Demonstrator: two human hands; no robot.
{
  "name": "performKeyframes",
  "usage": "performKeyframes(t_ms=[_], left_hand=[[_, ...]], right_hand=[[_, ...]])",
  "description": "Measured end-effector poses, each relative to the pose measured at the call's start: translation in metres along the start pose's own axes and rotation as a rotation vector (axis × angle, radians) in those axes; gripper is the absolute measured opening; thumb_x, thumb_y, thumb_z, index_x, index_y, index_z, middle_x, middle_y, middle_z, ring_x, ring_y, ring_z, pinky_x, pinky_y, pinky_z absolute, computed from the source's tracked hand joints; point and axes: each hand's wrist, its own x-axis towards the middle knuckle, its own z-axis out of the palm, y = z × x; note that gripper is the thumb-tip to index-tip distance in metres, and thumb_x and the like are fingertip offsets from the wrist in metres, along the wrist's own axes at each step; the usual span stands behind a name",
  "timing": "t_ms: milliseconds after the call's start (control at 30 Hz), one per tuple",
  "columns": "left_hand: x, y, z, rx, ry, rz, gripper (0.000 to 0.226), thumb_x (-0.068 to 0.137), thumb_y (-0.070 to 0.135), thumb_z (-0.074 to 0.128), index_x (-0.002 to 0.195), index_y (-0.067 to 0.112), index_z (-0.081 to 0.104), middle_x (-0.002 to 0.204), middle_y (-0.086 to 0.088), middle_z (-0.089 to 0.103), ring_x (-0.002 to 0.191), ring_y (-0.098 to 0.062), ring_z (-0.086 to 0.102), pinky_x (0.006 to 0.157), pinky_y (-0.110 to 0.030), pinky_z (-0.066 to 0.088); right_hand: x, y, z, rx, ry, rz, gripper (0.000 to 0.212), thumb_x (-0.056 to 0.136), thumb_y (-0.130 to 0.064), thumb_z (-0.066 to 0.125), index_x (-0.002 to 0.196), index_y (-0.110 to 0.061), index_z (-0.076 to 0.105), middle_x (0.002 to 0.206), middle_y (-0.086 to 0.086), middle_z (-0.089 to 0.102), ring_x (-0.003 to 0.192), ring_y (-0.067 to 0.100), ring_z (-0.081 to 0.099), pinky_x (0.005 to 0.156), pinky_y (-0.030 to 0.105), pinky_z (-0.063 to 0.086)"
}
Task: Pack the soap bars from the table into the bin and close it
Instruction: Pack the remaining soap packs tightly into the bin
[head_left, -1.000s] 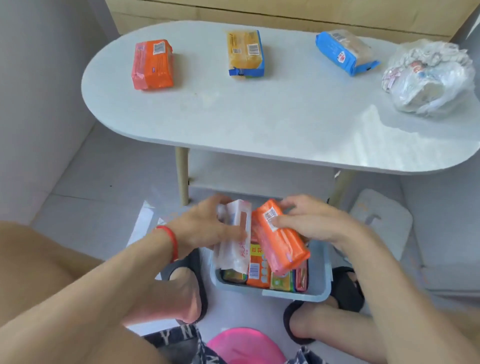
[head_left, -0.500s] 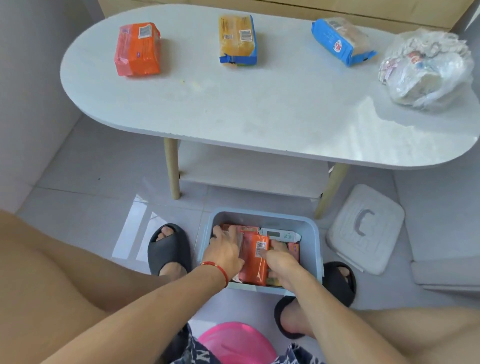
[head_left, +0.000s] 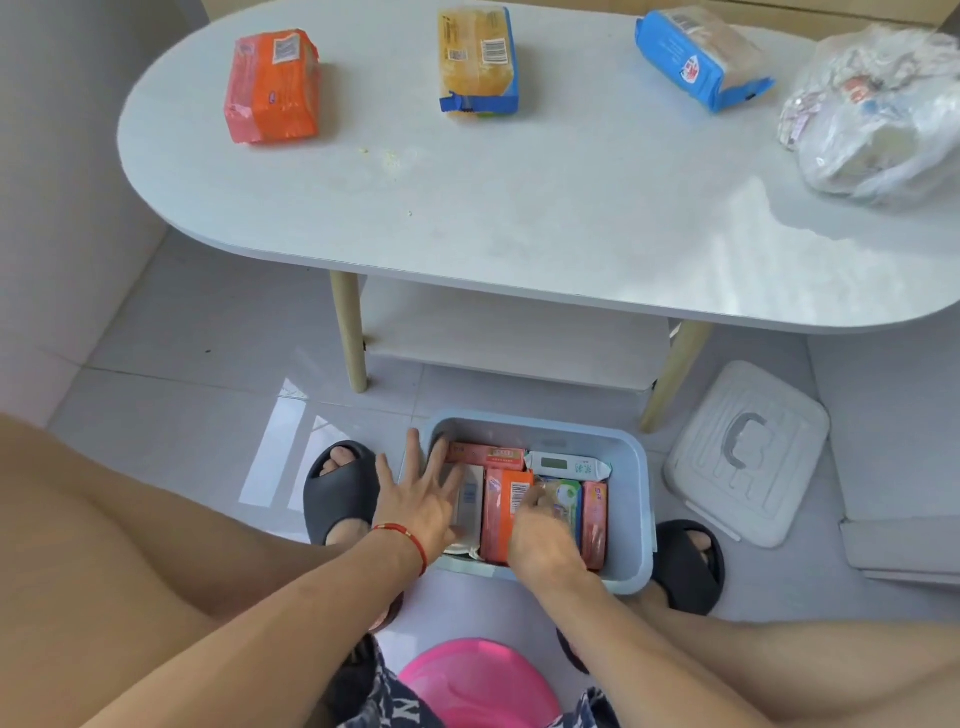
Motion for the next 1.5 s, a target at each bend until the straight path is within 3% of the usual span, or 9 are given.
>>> performKeyframes(t_ms=[200, 333, 500, 733, 933, 1067, 1200, 1300, 1500], left_hand=[[0.002, 0.0, -0.012, -0.062, -0.026, -0.001, 0.085, 0.086, 0.051, 0.061, 0.154, 0.022, 0.02, 0.165, -0.012, 0.001, 0.148, -0.052, -0.005, 0.118, -0.061, 0.021], [-0.007, 0.005, -0.062, -0.194, -0.077, -0.054, 0.059, 0.089, 0.035, 0.052, 0.144, 0.021, 0.04, 0.154, -0.011, 0.032, 0.143, -0.048, 0.022, 0.11, -0.059, 0.033], [-0.033, -0.023, -0.154, -0.473, 0.349, -0.015, 0.03, 0.084, 0.033, 0.053, 0.111, 0.025, 0.064, 0.109, -0.005, 0.072, 0.102, -0.035, 0.067, 0.08, -0.038, 0.052], [-0.055, -0.117, -0.277, -0.57, 0.822, -0.034, 0.016, 0.073, 0.029, 0.049, 0.072, 0.024, 0.065, 0.066, 0.002, 0.063, 0.07, -0.032, 0.063, 0.063, -0.035, 0.053], [-0.002, -0.19, -0.289, -0.267, 0.782, -0.301, 0.048, 0.087, 0.037, 0.055, 0.131, 0.017, 0.053, 0.133, -0.018, 0.05, 0.123, -0.04, 0.044, 0.095, -0.048, 0.044], [0.025, -0.207, -0.279, -0.511, 0.752, -0.415, 0.057, 0.089, 0.046, 0.054, 0.14, 0.023, 0.04, 0.122, -0.024, 0.047, 0.108, -0.043, 0.05, 0.091, -0.049, 0.043], [0.025, -0.21, -0.294, -0.606, 0.754, -0.422, 0.044, 0.081, 0.037, 0.059, 0.122, 0.024, 0.049, 0.105, -0.019, 0.055, 0.104, -0.041, 0.051, 0.089, -0.045, 0.046], [0.015, -0.201, -0.299, -0.636, 0.678, -0.398, 0.052, 0.073, 0.045, 0.062, 0.117, 0.021, 0.047, 0.1, -0.012, 0.049, 0.103, -0.039, 0.052, 0.087, -0.046, 0.05], [-0.007, -0.174, -0.295, -0.577, 0.648, -0.305, 0.055, 0.074, 0.047, 0.065, 0.118, 0.017, 0.049, 0.11, -0.015, 0.058, 0.099, -0.038, 0.056, 0.075, -0.038, 0.044]], right_hand=[[0.0, 0.008, -0.037, 0.054, -0.166, -0.029, 0.042, 0.096, -0.011, 0.055, 0.137, -0.006, 0.048, 0.139, 0.015, 0.056, 0.126, 0.031, 0.056, 0.102, 0.037, 0.046], [-0.013, -0.011, -0.07, 0.127, -0.01, -0.081, 0.037, 0.098, -0.019, 0.05, 0.134, -0.013, 0.056, 0.135, 0.014, 0.061, 0.125, 0.034, 0.058, 0.102, 0.042, 0.049], [-0.044, -0.051, -0.148, 0.505, 0.4, -0.418, 0.021, 0.091, -0.02, 0.057, 0.096, -0.031, 0.075, 0.083, -0.016, 0.076, 0.082, 0.003, 0.071, 0.072, 0.021, 0.056], [-0.059, -0.098, -0.266, 0.672, 0.808, -0.584, 0.022, 0.089, -0.017, 0.056, 0.086, -0.027, 0.075, 0.059, -0.018, 0.063, 0.06, 0.003, 0.065, 0.057, 0.01, 0.043], [0.001, -0.129, -0.298, 0.467, 0.71, -0.472, 0.048, 0.094, -0.02, 0.057, 0.141, -0.014, 0.05, 0.135, 0.008, 0.047, 0.123, 0.025, 0.052, 0.099, 0.033, 0.042], [0.035, -0.145, -0.297, 0.442, 0.866, -0.413, 0.069, 0.09, -0.023, 0.064, 0.151, -0.008, 0.035, 0.14, 0.019, 0.043, 0.124, 0.038, 0.043, 0.102, 0.041, 0.037], [0.056, -0.164, -0.307, 0.119, 0.917, -0.388, 0.07, 0.091, -0.047, 0.059, 0.155, -0.038, 0.033, 0.161, 0.015, 0.023, 0.132, 0.041, 0.036, 0.102, 0.049, 0.037], [0.065, -0.172, -0.315, 0.051, 0.906, -0.414, 0.057, 0.092, -0.052, 0.058, 0.145, -0.037, 0.046, 0.159, 0.009, 0.03, 0.131, 0.037, 0.04, 0.102, 0.047, 0.038], [0.033, -0.166, -0.305, 0.125, 1.13, -0.377, 0.02, 0.088, -0.035, 0.063, 0.1, -0.02, 0.062, 0.11, 0.008, 0.054, 0.088, 0.037, 0.055, 0.077, 0.044, 0.045]])
